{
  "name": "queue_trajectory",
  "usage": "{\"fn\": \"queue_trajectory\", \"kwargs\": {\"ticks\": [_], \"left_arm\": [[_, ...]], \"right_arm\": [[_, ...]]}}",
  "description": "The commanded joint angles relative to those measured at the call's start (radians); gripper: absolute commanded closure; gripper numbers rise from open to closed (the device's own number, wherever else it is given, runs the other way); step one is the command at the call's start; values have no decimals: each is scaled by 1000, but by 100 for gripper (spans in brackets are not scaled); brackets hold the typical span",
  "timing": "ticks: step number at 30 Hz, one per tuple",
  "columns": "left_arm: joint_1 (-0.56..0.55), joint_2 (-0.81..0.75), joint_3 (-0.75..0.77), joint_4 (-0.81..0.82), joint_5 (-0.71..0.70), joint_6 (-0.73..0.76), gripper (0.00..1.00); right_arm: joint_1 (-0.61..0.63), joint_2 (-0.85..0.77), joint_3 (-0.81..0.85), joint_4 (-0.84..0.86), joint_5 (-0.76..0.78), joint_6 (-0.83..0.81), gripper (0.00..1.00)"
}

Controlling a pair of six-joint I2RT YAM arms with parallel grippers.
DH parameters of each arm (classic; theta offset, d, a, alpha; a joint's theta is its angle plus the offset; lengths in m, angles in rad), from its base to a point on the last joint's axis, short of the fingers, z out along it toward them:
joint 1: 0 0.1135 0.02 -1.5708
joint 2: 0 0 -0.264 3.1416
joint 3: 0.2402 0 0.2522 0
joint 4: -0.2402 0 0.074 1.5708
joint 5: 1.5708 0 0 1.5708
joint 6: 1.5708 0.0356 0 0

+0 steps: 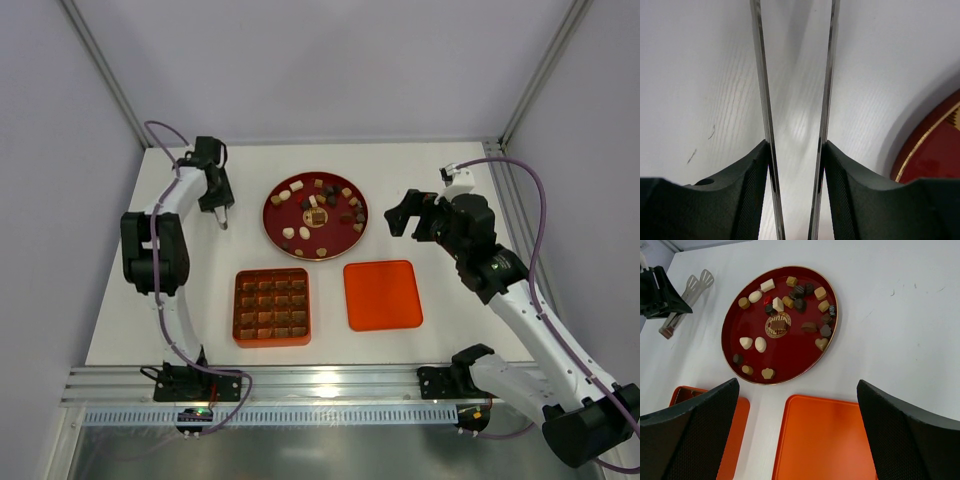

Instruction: Pack the chocolate

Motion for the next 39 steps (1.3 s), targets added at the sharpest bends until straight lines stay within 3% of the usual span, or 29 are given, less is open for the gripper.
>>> {"fn": "queue_trajectory", "kwargs": {"ticks": [1, 20, 32, 39], "left_arm": [[-21, -99, 71, -64, -28, -23, 54], [-115, -320, 118, -302, -37, -9, 56], [-257, -471, 65, -350, 70, -28, 58], [-398, -451, 85, -350, 98, -49, 57]], "right_arm": [[5, -20, 2, 33, -2, -6, 0], [4, -24, -10, 40, -9, -5, 0], [4, -24, -12, 34, -9, -8, 0], [5, -15, -12, 33, 0, -9, 0]]}}
